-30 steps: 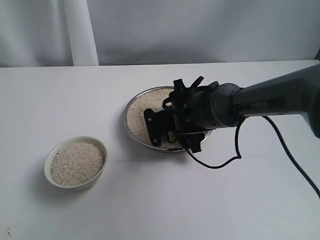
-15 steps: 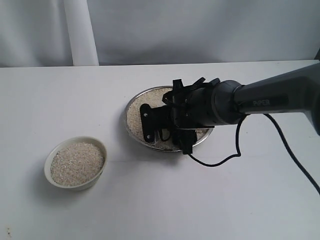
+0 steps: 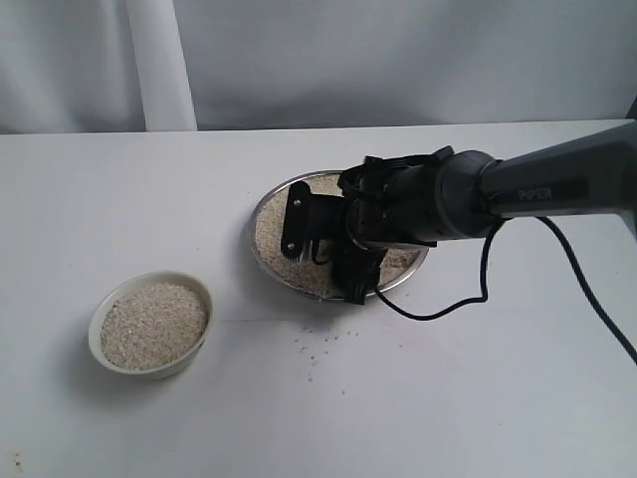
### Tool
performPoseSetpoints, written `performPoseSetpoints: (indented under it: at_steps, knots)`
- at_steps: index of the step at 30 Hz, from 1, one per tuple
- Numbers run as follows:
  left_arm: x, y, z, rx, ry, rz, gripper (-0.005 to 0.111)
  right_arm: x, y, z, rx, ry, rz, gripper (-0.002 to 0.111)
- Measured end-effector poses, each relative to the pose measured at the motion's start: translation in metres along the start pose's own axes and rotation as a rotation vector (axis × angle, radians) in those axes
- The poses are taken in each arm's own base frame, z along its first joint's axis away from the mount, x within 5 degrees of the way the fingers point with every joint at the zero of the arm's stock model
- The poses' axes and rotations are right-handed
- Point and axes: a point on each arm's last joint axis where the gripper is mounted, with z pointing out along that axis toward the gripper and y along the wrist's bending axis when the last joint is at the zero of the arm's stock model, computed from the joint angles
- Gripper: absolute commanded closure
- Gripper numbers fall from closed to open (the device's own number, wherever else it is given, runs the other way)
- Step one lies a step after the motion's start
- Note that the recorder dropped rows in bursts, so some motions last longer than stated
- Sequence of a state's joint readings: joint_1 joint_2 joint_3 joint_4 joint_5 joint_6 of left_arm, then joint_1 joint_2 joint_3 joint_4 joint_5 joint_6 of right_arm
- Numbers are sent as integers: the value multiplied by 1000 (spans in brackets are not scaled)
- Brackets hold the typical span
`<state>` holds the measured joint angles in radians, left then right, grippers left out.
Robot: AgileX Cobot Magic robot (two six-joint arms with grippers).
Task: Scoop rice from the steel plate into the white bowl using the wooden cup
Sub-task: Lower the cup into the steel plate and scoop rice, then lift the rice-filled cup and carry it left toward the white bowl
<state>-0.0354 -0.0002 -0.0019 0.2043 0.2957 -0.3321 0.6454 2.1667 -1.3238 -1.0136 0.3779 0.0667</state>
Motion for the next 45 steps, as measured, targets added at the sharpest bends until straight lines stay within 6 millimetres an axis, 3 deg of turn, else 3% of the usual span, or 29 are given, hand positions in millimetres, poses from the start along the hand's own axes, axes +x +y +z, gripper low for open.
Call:
performPoseSetpoints:
  at_steps: [14,23,33,45]
  knots:
    - [0,0,0,0,0,0,107,-3,0,1,-32,-70,161,108]
    - [0,0,0,0,0,0,107,9,-10,10,-50,-125,384,108]
    - [0,0,0,0,0,0,107,12,-13,10,-60,-173,451,108]
    - [0,0,0,0,0,0,107,5,-45,-33,22,-263,475,108]
